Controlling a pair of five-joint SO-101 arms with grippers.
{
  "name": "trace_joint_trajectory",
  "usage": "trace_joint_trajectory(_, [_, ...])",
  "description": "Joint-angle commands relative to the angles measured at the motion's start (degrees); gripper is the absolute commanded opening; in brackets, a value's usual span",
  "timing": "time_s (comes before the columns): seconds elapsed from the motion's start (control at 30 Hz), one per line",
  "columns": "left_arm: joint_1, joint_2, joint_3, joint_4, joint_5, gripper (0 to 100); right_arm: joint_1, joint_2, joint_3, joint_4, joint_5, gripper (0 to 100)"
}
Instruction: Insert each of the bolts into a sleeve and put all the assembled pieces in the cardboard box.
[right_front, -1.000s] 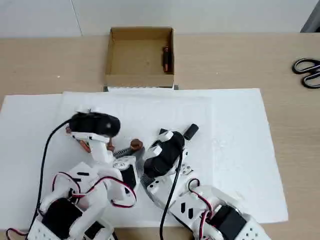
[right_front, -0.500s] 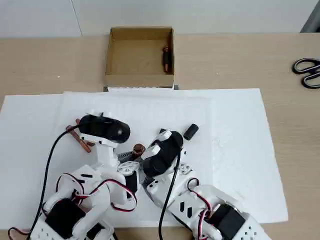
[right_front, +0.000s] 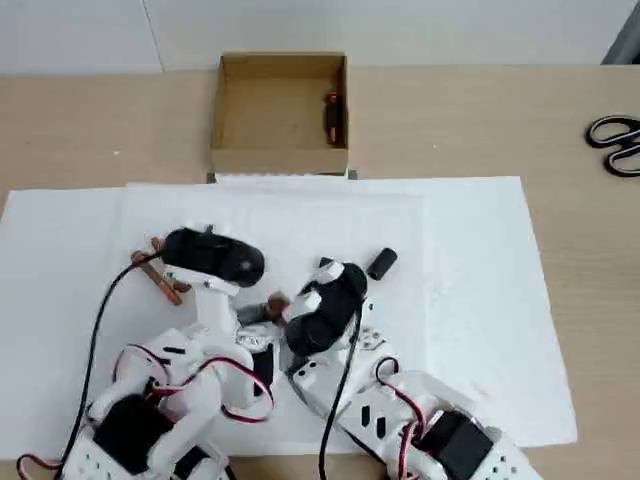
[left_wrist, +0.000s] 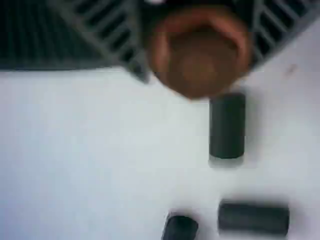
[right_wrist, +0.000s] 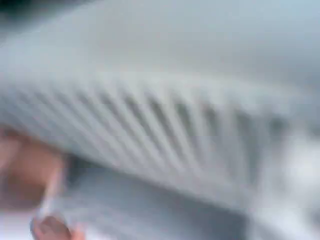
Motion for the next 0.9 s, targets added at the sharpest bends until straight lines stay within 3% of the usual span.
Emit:
trace_joint_trajectory(0.0, [0.18, 0.00, -0.92, 0.18, 0.00, 21, -0.04, -0.40, -5.10, -0.22, -0.18, 0.3])
trace_joint_trajectory(0.57, [-0.18, 0.35, -15.78, 0.09, -1.67, 21, 3.56, -0.40, -2.90, -0.22, -0.18, 0.3])
trace_joint_trajectory(0.63, [-2.55, 0.35, -15.60, -0.35, -2.64, 17, 3.56, -0.40, -2.73, -0.22, -0.18, 0.3])
trace_joint_trajectory(0.73, [-7.47, 0.35, -14.11, -0.44, -5.10, 2, 3.56, -0.40, -2.73, -0.22, -0.18, 0.3])
trace_joint_trajectory(0.87, [-14.59, 0.26, -9.19, -0.44, -7.12, 0, 3.74, -0.31, -2.02, -0.22, -0.09, 0.3])
